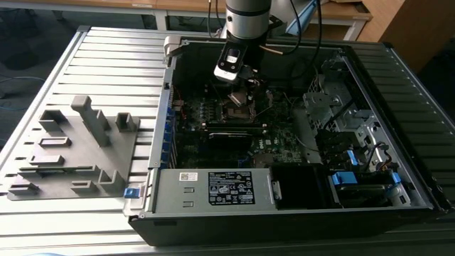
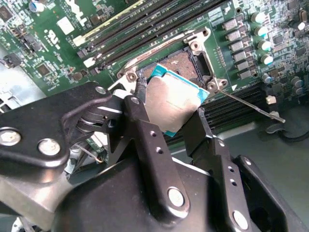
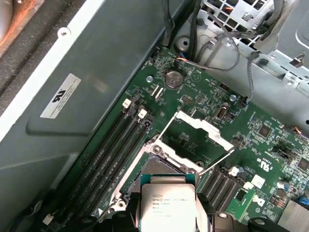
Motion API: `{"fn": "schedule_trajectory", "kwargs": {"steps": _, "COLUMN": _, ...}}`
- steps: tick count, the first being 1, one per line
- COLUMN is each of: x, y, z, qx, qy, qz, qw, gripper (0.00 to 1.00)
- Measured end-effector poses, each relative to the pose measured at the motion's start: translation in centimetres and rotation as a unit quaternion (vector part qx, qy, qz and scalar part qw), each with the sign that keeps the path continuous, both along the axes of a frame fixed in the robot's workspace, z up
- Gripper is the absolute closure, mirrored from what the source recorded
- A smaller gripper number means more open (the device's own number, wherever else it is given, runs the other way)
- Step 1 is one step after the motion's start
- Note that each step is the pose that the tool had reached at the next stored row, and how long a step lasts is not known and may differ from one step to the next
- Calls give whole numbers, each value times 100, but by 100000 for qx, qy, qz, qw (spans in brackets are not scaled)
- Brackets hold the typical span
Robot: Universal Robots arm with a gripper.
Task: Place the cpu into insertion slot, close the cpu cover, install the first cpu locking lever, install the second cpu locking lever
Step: 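Place the cpu into insertion slot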
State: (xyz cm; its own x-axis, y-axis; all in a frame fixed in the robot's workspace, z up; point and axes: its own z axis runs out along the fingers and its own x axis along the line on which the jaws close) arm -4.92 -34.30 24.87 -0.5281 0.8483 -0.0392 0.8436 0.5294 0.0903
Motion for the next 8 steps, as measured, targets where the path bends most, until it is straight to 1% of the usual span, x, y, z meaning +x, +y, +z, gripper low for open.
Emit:
{"fn": "schedule_trajectory", "kwargs": {"steps": 2, "x": 0, "y": 0, "z": -1, "qx": 2, "qy": -2, "qz": -357, "qw": 99999, "gripper": 46}}
{"fn": "schedule_trajectory", "kwargs": {"steps": 4, "x": 0, "y": 1, "z": -3, "qx": 10, "qy": -7, "qz": -1719, "qw": 99985, "gripper": 46}}
{"fn": "schedule_trajectory", "kwargs": {"steps": 6, "x": 0, "y": 0, "z": -5, "qx": 0, "qy": 1, "qz": -3565, "qw": 99936, "gripper": 46}}
{"fn": "schedule_trajectory", "kwargs": {"steps": 8, "x": 0, "y": 0, "z": -7, "qx": -1, "qy": 3, "qz": -5359, "qw": 99856, "gripper": 46}}
